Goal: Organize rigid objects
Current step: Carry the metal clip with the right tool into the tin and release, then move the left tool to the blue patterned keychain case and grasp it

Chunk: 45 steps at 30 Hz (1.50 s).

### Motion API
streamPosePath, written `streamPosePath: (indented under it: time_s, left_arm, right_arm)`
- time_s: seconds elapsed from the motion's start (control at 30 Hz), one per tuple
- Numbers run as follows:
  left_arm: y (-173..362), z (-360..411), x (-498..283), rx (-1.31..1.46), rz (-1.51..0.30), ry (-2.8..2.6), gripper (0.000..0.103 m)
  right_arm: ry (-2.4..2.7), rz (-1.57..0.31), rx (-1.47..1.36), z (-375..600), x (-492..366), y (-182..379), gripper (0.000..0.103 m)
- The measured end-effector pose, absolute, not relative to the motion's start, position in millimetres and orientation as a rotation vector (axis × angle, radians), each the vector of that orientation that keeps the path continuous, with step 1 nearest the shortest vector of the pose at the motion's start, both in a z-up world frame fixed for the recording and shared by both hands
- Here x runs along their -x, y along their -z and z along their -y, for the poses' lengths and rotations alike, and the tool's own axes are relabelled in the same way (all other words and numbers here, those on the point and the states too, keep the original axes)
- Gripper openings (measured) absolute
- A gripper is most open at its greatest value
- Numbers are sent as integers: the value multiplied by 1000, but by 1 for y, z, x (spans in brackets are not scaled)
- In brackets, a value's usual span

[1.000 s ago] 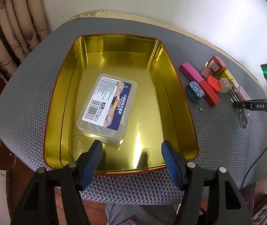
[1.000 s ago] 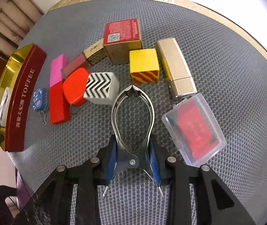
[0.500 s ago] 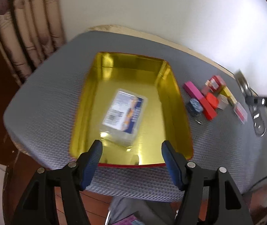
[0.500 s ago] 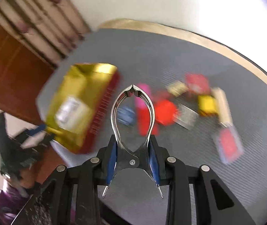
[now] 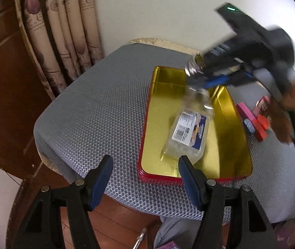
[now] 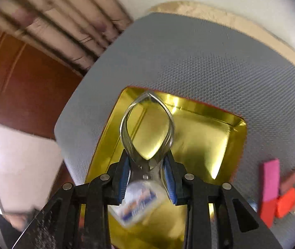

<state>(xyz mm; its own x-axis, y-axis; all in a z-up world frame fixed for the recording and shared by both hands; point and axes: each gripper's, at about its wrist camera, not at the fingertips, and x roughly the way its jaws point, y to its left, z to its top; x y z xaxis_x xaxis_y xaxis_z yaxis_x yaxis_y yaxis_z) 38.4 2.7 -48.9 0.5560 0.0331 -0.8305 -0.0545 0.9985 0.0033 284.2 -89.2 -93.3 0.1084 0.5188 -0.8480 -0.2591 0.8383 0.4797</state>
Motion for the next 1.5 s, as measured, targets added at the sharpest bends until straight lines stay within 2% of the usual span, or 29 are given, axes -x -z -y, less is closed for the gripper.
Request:
streamPosePath:
  time_s: [0.23,0.33,0.37,0.47,0.57,0.63,0.67,0.77,0.87,0.97,1.03,1.17,1.43,1.47,1.5]
  left_arm:
    - [57,6,-41,-28,-993,-36,67]
    - [60,7,-41,-25,-1001,-36,67]
    - [61,8,-40,-22,-1007,-35,67]
    - [62,7,-40,-5,-1012,-24,67]
    - [60,7,-39,3,-999,-9,67]
    - [59,7,-38,3,-989,-1,67]
    - [58,8,-37,3,-984,4,67]
    - [56,12,-36,-7,-972,14,67]
    - [53,24,-30,-45,-956,19,67]
    - [53,40,-25,-106,-942,26,67]
    - [53,53,-22,-138,-940,41,67]
    - [48,82,-17,-192,-925,83,67]
    - [48,149,-36,-205,-979,270,67]
    - [51,157,-41,-214,-995,290,67]
    - [55,166,-47,-217,-1015,309,67]
  right_arm:
    - [-524,-1418,-343,68,-300,119,30]
    - [-518,-1476,-402,67,-303,135,43]
    - [-507,-1472,-394,68,-301,134,53]
    - [-498,-1387,-328,77,-287,118,57]
    - [-558,-1267,-397,101,-264,94,60]
    - [-599,-1149,-428,128,-228,73,64]
    - [-600,-1101,-417,139,-210,64,69]
    - [-522,-930,-313,172,-140,44,80]
    - [-281,-792,-74,208,-68,48,88]
    - [-100,-743,65,250,-23,61,88]
    - [23,-777,101,291,-4,75,88]
    - [189,-813,28,373,18,93,88]
    - [330,-856,-52,439,30,118,91]
    - [313,-844,-79,442,31,117,92]
    - [296,-839,-92,444,31,116,98]
